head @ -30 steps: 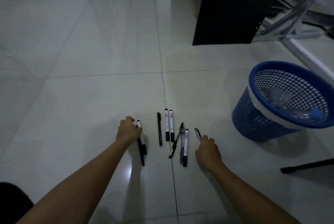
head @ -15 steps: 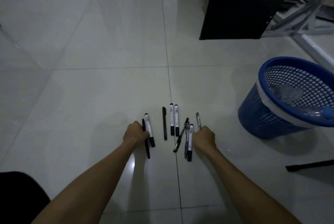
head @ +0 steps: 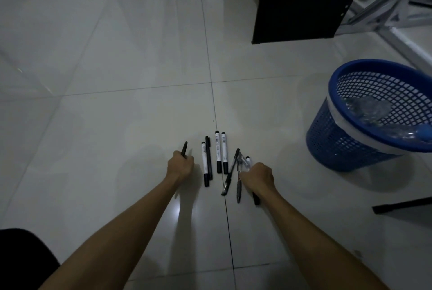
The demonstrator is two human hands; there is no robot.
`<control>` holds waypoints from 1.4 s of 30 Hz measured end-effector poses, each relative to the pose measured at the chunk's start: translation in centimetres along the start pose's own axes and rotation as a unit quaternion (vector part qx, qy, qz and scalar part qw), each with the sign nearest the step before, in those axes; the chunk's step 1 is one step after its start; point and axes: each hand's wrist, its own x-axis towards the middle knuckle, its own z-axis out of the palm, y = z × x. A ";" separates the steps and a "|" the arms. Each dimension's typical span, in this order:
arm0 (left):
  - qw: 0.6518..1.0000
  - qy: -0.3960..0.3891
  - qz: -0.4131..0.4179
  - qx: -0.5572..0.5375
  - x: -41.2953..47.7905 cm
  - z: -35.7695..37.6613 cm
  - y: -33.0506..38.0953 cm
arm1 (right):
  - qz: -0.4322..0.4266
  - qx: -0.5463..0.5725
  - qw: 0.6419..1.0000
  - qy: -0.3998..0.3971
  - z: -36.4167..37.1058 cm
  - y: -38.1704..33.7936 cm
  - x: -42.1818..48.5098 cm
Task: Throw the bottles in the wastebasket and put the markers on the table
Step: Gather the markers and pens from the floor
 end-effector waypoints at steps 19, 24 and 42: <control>0.995 0.012 0.060 0.082 -0.3 1.4 0.1 | -0.054 0.028 0.998 -0.009 1.8 -0.1 -0.7; 0.999 -0.008 0.039 0.024 0.4 1.5 0.9 | -0.042 -0.041 0.998 0.018 1.5 -0.2 -0.8; 0.988 -0.010 0.112 0.106 0.0 3.3 2.9 | 0.014 0.200 0.980 -0.006 -0.6 -0.1 0.9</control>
